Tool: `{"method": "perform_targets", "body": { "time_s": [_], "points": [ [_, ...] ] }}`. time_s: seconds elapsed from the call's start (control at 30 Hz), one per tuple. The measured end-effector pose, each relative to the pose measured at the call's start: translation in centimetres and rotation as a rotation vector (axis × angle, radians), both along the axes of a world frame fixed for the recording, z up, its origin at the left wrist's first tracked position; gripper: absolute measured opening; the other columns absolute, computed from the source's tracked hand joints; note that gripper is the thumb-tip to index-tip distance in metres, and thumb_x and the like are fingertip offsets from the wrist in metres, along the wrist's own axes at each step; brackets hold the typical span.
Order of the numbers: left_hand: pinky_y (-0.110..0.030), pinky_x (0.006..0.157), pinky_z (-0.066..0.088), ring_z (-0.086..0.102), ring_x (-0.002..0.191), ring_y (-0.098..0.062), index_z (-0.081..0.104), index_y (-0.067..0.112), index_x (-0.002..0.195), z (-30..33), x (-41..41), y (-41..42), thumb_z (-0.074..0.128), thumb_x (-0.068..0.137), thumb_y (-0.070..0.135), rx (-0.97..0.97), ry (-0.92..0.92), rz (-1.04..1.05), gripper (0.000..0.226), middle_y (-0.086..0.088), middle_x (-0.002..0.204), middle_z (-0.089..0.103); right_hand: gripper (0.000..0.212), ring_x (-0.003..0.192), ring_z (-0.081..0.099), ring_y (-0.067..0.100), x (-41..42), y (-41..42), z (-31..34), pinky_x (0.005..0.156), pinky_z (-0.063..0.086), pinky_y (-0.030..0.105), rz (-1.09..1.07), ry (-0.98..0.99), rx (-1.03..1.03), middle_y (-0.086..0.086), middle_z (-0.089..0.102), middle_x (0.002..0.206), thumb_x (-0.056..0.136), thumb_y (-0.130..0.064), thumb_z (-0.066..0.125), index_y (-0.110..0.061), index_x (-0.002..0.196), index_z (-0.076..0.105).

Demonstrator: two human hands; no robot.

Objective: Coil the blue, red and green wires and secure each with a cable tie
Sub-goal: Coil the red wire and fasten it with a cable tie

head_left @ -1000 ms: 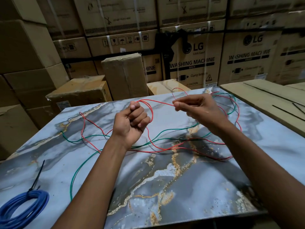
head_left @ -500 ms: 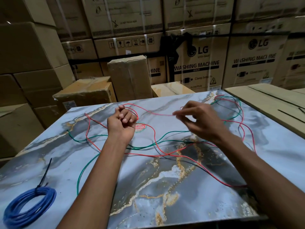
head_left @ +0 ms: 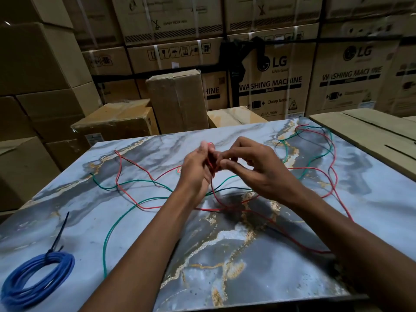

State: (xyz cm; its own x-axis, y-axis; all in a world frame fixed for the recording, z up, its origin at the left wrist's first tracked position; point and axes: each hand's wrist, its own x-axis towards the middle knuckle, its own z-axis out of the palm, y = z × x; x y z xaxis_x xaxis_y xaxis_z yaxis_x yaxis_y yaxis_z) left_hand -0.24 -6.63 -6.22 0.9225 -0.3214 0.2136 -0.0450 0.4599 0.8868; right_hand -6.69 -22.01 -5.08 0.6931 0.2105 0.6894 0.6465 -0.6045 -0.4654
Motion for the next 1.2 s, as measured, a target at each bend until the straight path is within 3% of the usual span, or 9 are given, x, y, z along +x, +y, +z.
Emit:
{"method": "perform_targets", "body": {
  "time_s": [0.17, 0.37, 0.5, 0.57, 0.63, 0.83, 0.93, 1.07, 1.2],
  "points": [
    [-0.029, 0.051, 0.036, 0.034, 0.042, -0.010, 0.054, 0.005, 0.083, -0.6, -1.1, -1.1, 0.033, 0.109, 0.025, 0.278, -0.181, -0.074, 0.040, 0.001, 0.049, 0.042, 0.012, 0.072, 0.053, -0.003, 0.4, -0.9, 0.3, 0.066, 0.034, 0.007, -0.118, -0.097, 0.099, 0.001, 0.055, 0.082, 0.095, -0.010, 0.073, -0.008, 0.104, 0.079],
    [-0.024, 0.046, 0.030, 0.020, 0.039, -0.006, 0.048, 0.009, 0.076, 0.4, -1.6, -1.0, 0.032, 0.107, 0.030, 0.112, -0.066, -0.339, 0.040, 0.007, 0.049, 0.022, 0.012, 0.066, 0.049, -0.001, 0.4, -1.3, 0.6, 0.061, 0.032, 0.011, -0.144, -0.123, 0.240, 0.005, 0.056, 0.082, 0.092, -0.017, 0.076, -0.011, 0.102, 0.080],
    [-0.024, 0.046, 0.026, 0.012, 0.043, -0.009, 0.042, 0.016, 0.069, 0.6, -1.6, -0.1, 0.033, 0.106, 0.030, 0.005, 0.039, -0.525, 0.040, 0.006, 0.053, 0.016, 0.014, 0.070, 0.056, 0.013, 0.8, -1.6, 0.4, 0.062, 0.042, 0.030, -0.105, -0.037, 0.315, 0.003, 0.067, 0.084, 0.095, -0.024, 0.073, -0.017, 0.104, 0.080],
    [-0.024, 0.045, 0.019, 0.010, 0.043, -0.010, 0.041, 0.019, 0.066, 0.7, -1.6, 0.2, 0.035, 0.104, 0.029, -0.053, 0.104, -0.563, 0.040, 0.006, 0.052, 0.014, 0.016, 0.076, 0.061, 0.009, 1.0, -1.5, 0.1, 0.065, 0.044, 0.024, -0.086, 0.031, 0.301, -0.004, 0.072, 0.090, 0.098, -0.024, 0.069, -0.017, 0.108, 0.080],
    [-0.024, 0.044, 0.014, 0.008, 0.042, -0.009, 0.038, 0.020, 0.063, 0.8, -1.7, 0.4, 0.038, 0.101, 0.029, -0.088, 0.155, -0.532, 0.039, 0.007, 0.051, 0.012, 0.020, 0.076, 0.063, 0.001, 1.1, -1.5, -0.1, 0.065, 0.045, 0.017, -0.036, 0.117, 0.299, -0.008, 0.074, 0.090, 0.101, -0.022, 0.064, -0.015, 0.115, 0.078],
    [-0.021, 0.038, 0.016, 0.005, 0.041, -0.009, 0.038, 0.020, 0.059, 0.9, -1.5, 0.5, 0.045, 0.094, 0.027, -0.158, 0.212, -0.381, 0.036, 0.009, 0.041, 0.021, 0.031, 0.074, 0.068, 0.014, 1.0, -1.6, -0.2, 0.059, 0.052, 0.027, 0.117, 0.289, 0.305, 0.007, 0.075, 0.087, 0.107, -0.023, 0.052, -0.013, 0.131, 0.068],
    [-0.022, 0.040, 0.015, 0.005, 0.041, -0.009, 0.038, 0.019, 0.061, 0.9, -1.5, 0.3, 0.044, 0.095, 0.027, -0.162, 0.215, -0.373, 0.036, 0.009, 0.042, 0.021, 0.028, 0.072, 0.065, 0.013, 1.3, -1.6, -0.3, 0.061, 0.050, 0.026, 0.118, 0.299, 0.331, 0.004, 0.073, 0.080, 0.104, -0.016, 0.057, -0.010, 0.128, 0.070],
    [-0.022, 0.042, 0.018, 0.006, 0.042, -0.010, 0.038, 0.018, 0.063, 0.8, -1.6, -0.4, 0.037, 0.104, 0.026, -0.180, 0.239, -0.395, 0.042, 0.008, 0.044, 0.019, 0.022, 0.068, 0.059, 0.013, 1.5, -1.7, -0.2, 0.059, 0.043, 0.023, 0.128, 0.426, 0.582, 0.006, 0.066, 0.072, 0.100, -0.013, 0.064, -0.004, 0.115, 0.076],
    [-0.022, 0.042, 0.017, 0.007, 0.042, -0.010, 0.038, 0.018, 0.062, 1.1, -1.6, -0.3, 0.036, 0.105, 0.027, -0.167, 0.235, -0.366, 0.043, 0.008, 0.044, 0.020, 0.021, 0.072, 0.065, 0.017, 1.1, -1.6, -0.1, 0.060, 0.049, 0.022, 0.138, 0.487, 0.653, 0.009, 0.073, 0.080, 0.097, -0.023, 0.068, -0.010, 0.109, 0.079]
  ]
}}
